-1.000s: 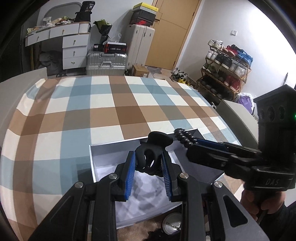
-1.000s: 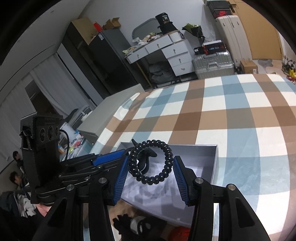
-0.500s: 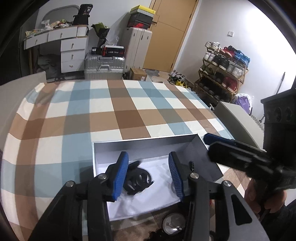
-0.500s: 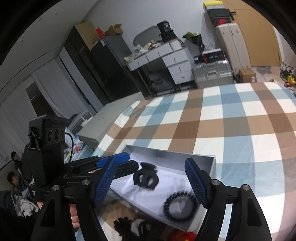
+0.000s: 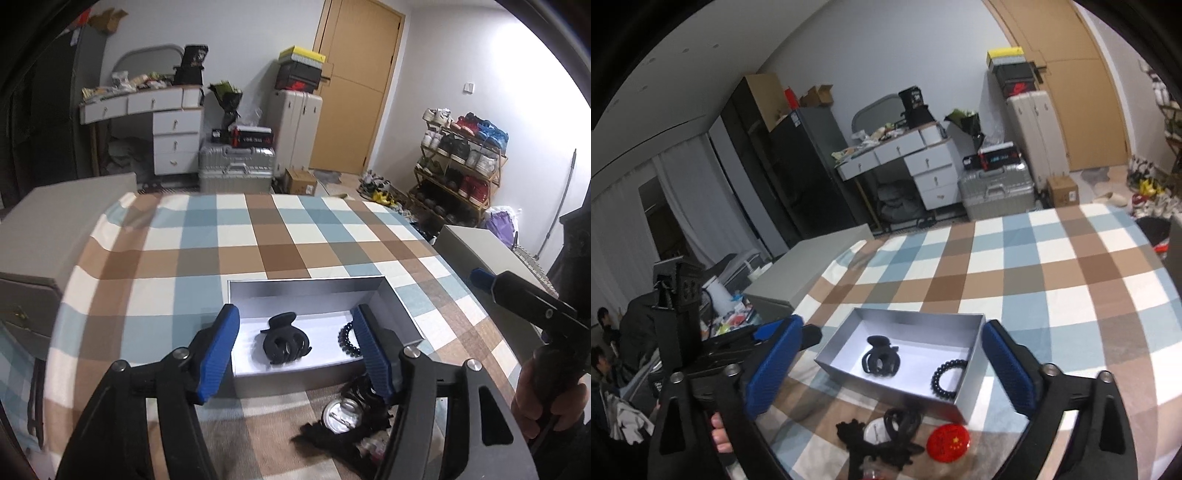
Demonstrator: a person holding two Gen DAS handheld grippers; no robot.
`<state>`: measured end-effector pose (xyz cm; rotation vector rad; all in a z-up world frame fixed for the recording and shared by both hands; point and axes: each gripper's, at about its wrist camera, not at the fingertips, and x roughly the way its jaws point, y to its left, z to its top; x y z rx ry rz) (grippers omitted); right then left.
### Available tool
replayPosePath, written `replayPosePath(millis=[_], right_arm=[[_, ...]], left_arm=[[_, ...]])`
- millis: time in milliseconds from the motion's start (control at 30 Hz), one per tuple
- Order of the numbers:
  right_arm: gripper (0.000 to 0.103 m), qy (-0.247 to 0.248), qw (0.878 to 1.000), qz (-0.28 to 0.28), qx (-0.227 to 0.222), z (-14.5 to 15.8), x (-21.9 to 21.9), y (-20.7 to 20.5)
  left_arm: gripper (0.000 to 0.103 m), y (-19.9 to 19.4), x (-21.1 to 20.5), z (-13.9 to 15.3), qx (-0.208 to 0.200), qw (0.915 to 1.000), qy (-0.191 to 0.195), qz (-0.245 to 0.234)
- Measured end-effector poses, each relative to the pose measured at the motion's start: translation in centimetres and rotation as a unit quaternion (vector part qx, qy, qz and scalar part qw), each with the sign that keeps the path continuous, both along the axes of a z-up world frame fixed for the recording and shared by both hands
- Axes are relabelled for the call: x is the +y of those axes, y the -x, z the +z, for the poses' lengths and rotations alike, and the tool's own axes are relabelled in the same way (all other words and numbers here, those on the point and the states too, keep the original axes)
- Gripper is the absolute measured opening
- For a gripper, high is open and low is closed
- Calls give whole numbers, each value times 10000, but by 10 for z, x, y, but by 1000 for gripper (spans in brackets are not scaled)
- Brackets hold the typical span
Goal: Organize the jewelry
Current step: 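Grasp the clear ring with red top with the left tool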
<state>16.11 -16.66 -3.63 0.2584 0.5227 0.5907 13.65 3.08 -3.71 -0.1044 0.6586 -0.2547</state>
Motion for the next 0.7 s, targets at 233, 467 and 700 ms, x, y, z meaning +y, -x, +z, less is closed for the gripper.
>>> replayPosePath(millis=[233, 467, 700], right_arm=[[103, 103, 9990, -184, -406, 9, 0, 38], [103, 130, 9968, -305, -730, 15, 0, 69], [103, 212, 9950, -418, -887, 13, 0, 97]], left_arm=[[80, 22, -6, 8, -394, 9988, -210, 212], [84, 42, -4, 10, -583, 9975, -267, 308], [97, 65, -3, 7, -701, 9963, -168, 471]])
